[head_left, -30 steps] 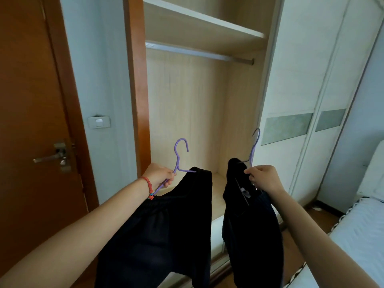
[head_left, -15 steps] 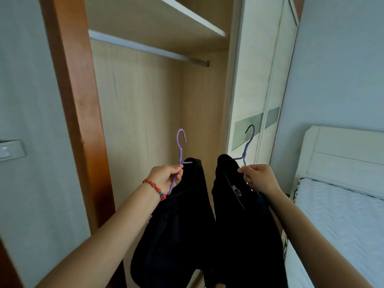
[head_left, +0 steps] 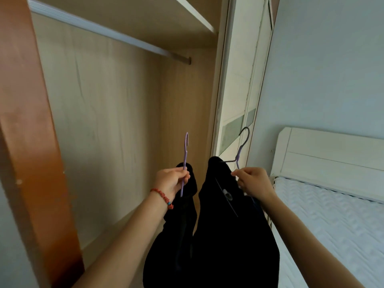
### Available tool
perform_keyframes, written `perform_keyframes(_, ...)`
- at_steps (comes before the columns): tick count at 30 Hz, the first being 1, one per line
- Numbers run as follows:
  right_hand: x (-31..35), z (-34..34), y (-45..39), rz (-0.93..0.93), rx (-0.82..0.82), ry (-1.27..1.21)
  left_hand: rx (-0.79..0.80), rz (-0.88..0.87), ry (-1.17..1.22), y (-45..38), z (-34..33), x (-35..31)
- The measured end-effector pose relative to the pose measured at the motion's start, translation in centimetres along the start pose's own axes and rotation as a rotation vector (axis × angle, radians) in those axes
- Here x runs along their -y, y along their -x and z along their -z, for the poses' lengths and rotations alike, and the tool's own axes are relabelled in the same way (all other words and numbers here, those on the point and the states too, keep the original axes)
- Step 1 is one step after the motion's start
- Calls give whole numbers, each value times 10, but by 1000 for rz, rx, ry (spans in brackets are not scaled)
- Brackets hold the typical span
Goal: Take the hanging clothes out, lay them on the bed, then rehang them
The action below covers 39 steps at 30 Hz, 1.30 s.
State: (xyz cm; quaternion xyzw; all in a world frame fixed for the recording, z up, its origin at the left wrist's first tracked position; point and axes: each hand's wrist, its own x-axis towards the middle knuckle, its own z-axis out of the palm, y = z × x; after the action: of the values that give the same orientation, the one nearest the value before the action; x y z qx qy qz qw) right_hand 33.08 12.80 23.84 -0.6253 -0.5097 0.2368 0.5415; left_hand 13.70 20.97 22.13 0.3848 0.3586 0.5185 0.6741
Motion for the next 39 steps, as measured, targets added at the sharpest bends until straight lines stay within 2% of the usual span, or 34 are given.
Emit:
perform_keyframes(7,-16,-11,-73,-10,93,13,-37,-52,-21,-64,-10,-8)
perform_keyframes(15,-17,3,-201,129,200,-6,-66,-115,-45,-167,-49,-42)
perform_keyframes(21,9,-13,-289,257,281,-84,-158,-246,-71,-223,-64,-85)
perform_keyframes(26,30,-39,-346,340,290,-79,-186,-339,-93,-263,-72,-118)
perform_keyframes(31,60,-61,-390,390,281,-131,-207,-438,-221,-299,-73,-153)
perform_keyframes(39,115,-94,-467,437,230,-229,-226,-584,-300,-350,-72,-241)
